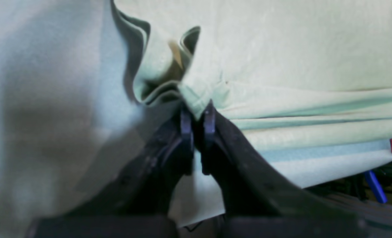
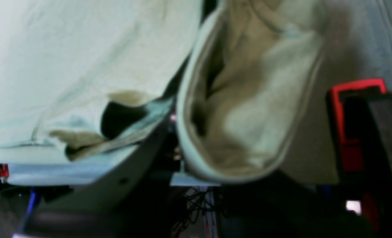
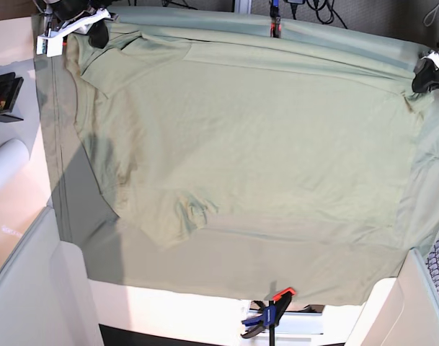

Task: Fold the T-shirt properly
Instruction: 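Release the fold and regrasp the shirt edge with both grippers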

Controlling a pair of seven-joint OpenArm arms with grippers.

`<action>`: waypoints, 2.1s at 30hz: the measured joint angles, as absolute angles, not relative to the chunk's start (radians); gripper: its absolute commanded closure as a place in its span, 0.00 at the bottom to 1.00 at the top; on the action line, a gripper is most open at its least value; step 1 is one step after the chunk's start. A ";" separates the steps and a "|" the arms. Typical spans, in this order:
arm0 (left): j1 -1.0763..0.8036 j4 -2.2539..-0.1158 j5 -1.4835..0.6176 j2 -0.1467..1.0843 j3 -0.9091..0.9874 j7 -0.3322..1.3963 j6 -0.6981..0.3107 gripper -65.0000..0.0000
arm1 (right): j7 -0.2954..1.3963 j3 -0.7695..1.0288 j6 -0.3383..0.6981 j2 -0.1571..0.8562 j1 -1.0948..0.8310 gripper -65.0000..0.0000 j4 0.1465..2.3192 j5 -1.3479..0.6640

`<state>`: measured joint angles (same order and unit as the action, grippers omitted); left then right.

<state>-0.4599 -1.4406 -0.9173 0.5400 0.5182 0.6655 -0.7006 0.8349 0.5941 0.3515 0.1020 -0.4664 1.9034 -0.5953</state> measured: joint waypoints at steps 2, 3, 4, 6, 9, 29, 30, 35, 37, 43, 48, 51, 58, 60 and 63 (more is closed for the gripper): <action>-0.465 -1.441 -0.918 0.538 0.518 0.655 -0.701 1.00 | 0.835 0.595 0.352 0.102 -0.471 1.00 1.904 -0.595; -0.465 -1.441 -0.917 0.537 0.519 0.654 -0.701 1.00 | 0.835 0.594 0.352 0.102 -0.471 1.00 1.904 -0.594; -0.466 -1.441 -0.917 0.537 0.519 0.654 -0.701 1.00 | 0.835 0.595 0.352 0.102 -0.471 1.00 1.904 -0.594; -0.469 -1.441 -0.910 0.537 0.518 0.654 -0.701 0.81 | 0.835 0.595 0.352 0.102 -0.471 0.83 1.904 -0.587; -0.480 -1.441 -0.881 0.542 0.521 0.642 -0.698 0.59 | 0.832 0.600 0.346 0.103 -0.471 0.47 1.904 -0.547; -0.171 -1.426 -0.710 0.583 0.509 0.473 -0.666 0.58 | 0.824 0.706 0.344 0.105 -0.418 0.44 1.935 -0.549; -0.125 -1.382 -0.677 0.588 0.470 0.461 -0.664 0.58 | 0.825 0.707 0.344 0.106 -0.410 0.44 1.935 -0.545; 0.158 -1.063 -0.627 0.600 0.299 0.395 -0.573 0.36 | 0.813 0.708 0.344 0.109 -0.389 0.44 1.935 -0.540; 0.274 -0.911 -0.626 0.605 0.237 0.369 -0.567 0.36 | 0.813 0.706 0.344 0.106 -0.390 0.44 1.935 -0.542; 0.553 -0.523 -0.569 0.588 0.067 0.279 -0.528 0.36 | 0.814 0.707 0.344 0.111 -0.395 0.44 1.935 -0.537; 0.620 -0.398 -0.569 0.571 0.040 0.283 -0.527 0.36 | 0.817 0.707 0.336 0.109 -0.398 0.44 1.935 -0.536; 0.617 -0.398 -0.561 0.568 0.040 0.291 -0.520 0.36 | 0.816 0.707 0.337 0.108 -0.398 0.44 1.935 -0.538; 0.624 -0.401 -0.482 0.538 0.041 0.279 -0.456 0.36 | 0.816 0.707 0.337 0.109 -0.393 0.44 1.935 -0.546; 0.624 -0.413 -0.455 0.536 0.041 0.279 -0.456 0.36 | 0.816 0.707 0.337 0.109 -0.393 0.44 1.935 -0.546; 0.624 -0.425 -0.442 0.532 0.041 0.280 -0.432 0.36 | 0.817 0.707 0.337 0.108 -0.389 0.44 1.935 -0.551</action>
